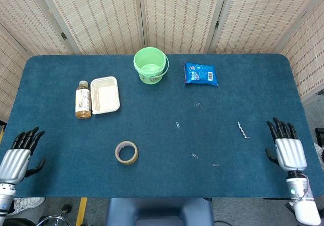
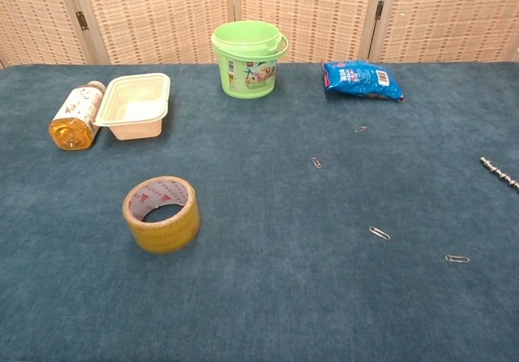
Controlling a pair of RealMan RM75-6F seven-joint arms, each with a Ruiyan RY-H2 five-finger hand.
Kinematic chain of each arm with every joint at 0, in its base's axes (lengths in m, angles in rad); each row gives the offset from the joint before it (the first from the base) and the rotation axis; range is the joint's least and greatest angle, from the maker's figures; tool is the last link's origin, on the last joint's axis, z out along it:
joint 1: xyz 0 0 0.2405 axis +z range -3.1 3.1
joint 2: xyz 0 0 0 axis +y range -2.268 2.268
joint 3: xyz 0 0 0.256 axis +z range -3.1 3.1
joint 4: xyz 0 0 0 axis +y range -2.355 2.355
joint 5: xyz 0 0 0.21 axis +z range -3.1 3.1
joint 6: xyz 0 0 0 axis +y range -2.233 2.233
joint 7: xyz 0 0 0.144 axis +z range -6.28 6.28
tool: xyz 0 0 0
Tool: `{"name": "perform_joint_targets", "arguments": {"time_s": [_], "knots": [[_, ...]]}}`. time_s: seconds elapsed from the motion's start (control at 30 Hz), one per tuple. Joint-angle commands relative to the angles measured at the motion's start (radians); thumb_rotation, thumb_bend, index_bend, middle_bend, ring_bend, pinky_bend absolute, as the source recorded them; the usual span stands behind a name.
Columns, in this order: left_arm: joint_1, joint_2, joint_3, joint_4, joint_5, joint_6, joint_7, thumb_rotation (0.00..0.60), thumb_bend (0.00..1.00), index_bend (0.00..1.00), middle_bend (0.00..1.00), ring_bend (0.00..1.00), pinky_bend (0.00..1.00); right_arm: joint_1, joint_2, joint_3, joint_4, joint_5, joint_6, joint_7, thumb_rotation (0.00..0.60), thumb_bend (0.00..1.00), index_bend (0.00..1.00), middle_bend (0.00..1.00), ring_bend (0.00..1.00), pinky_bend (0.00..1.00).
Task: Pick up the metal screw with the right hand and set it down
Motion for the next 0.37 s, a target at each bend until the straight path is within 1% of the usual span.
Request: {"name": "perform_joint_targets", "arguments": {"time_s": [0.03, 0.1, 0.27, 0.37], "knots": [[0.0, -0.004, -0.001, -0.002, 0.0, 0.002, 0.01, 0.6, 0.44, 0.0, 0.0, 0.0, 0.0, -0.046, 0.031, -0.027, -0.051, -0.038, 0.069, -0.029, 0.6, 0.38, 0.0, 0.0, 0.0, 0.0], [0.001, -0.007, -0.001, -0.005, -0.002, 0.004, 0.021, 0.6, 0.44, 0.0, 0.0, 0.0, 0.0, -0.053, 0.034, -0.03, -0.052, -0.058, 0.079, -0.014, 0.6, 0.39, 0.0, 0.0, 0.0, 0.0], [0.004, -0.014, -0.001, -0.01, -0.012, 0.002, 0.043, 0.6, 0.44, 0.0, 0.0, 0.0, 0.0, -0.038, 0.065, -0.043, -0.065, -0.072, 0.01, 0.037, 0.6, 0.39, 0.0, 0.0, 0.0, 0.0], [0.009, -0.014, -0.001, -0.015, -0.011, 0.011, 0.045, 0.6, 0.44, 0.0, 0.0, 0.0, 0.0, -0.032, 0.059, -0.039, -0.057, -0.076, -0.004, 0.03, 0.6, 0.39, 0.0, 0.0, 0.0, 0.0]]}}
